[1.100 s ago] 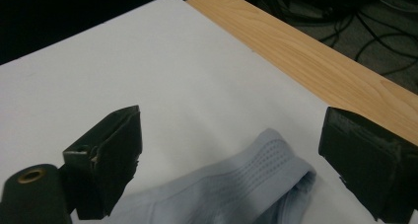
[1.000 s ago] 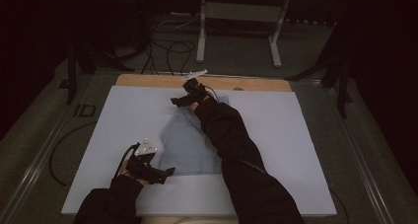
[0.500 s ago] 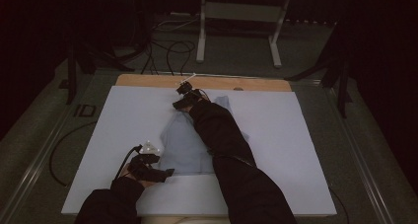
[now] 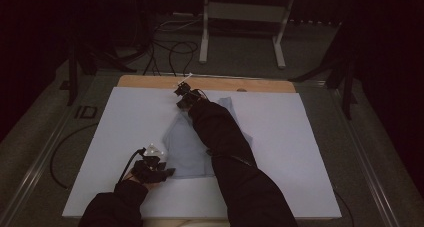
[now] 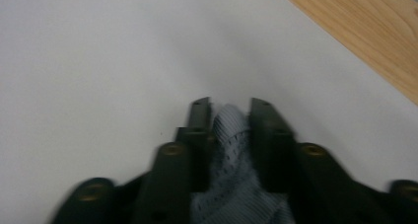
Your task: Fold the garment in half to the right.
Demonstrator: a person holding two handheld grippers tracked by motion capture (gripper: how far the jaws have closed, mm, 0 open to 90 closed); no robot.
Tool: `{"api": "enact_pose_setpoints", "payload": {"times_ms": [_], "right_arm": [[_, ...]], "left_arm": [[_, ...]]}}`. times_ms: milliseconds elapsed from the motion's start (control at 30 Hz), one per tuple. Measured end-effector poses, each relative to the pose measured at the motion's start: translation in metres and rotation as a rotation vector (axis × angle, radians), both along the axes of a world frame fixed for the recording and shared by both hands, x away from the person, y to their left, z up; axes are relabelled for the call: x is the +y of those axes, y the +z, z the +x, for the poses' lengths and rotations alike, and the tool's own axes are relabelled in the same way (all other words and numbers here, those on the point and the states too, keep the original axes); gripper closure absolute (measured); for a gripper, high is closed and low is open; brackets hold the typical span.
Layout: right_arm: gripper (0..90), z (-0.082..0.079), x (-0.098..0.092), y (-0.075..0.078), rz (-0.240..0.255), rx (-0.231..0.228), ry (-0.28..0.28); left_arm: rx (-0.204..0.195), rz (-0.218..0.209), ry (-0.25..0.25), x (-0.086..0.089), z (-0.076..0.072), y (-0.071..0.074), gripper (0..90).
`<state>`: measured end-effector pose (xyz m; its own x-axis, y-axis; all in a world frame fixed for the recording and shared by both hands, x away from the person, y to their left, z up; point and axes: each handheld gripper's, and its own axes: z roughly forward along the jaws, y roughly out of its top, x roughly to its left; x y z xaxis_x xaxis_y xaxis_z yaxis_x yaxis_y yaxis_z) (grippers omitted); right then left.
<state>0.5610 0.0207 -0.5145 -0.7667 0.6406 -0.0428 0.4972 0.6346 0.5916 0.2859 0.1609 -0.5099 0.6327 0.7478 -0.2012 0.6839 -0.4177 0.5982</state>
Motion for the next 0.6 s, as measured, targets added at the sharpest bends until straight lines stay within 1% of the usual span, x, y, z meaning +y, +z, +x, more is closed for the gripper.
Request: {"api": "enact_pose_setpoints", "payload": {"times_ms": [67,100,133,200,267,300,400,467,533,567,600], "right_arm": [[78.1,0.000,0.000,0.000,-0.004,0.000,0.006],[80.0,-0.001,0.001,0.001,-0.006,0.000,0.009],[81.5,-0.001,0.002,0.002,-0.021,-0.004,0.013],[83.2,-0.002,0.002,0.003,-0.018,-0.002,0.017],[83.8,-0.002,0.001,0.003,-0.016,-0.006,0.023],[84.1,-0.002,0.000,0.006,-0.019,-0.006,0.032],[84.3,-0.003,-0.002,0.010,-0.004,-0.010,0.038],[84.3,-0.004,-0.002,0.014,-0.006,-0.016,0.042],[84.3,-0.004,-0.003,0.015,-0.001,-0.014,0.047],[84.5,-0.005,-0.004,0.020,0.003,-0.024,0.052],[84.5,-0.005,-0.004,0.020,0.003,-0.024,0.052]], "left_arm": [[0.003,-0.002,-0.004,0.000,0.000,0.000,70.7],[0.012,-0.017,-0.012,0.000,0.001,-0.001,75.6],[0.016,-0.023,-0.014,0.000,0.001,-0.001,78.1],[0.015,-0.024,-0.018,0.000,0.002,0.000,81.6],[0.015,-0.024,-0.018,0.000,0.002,0.000,82.1],[0.008,-0.032,-0.020,-0.001,0.001,0.002,82.8],[0.010,-0.049,-0.027,0.000,0.001,0.004,83.1],[0.010,-0.051,-0.041,0.000,0.001,0.006,83.4],[0.013,-0.054,-0.044,0.000,0.001,0.007,83.5],[0.011,-0.057,-0.051,0.000,0.002,0.008,83.6],[0.011,-0.057,-0.051,0.000,0.002,0.008,83.6]]}}
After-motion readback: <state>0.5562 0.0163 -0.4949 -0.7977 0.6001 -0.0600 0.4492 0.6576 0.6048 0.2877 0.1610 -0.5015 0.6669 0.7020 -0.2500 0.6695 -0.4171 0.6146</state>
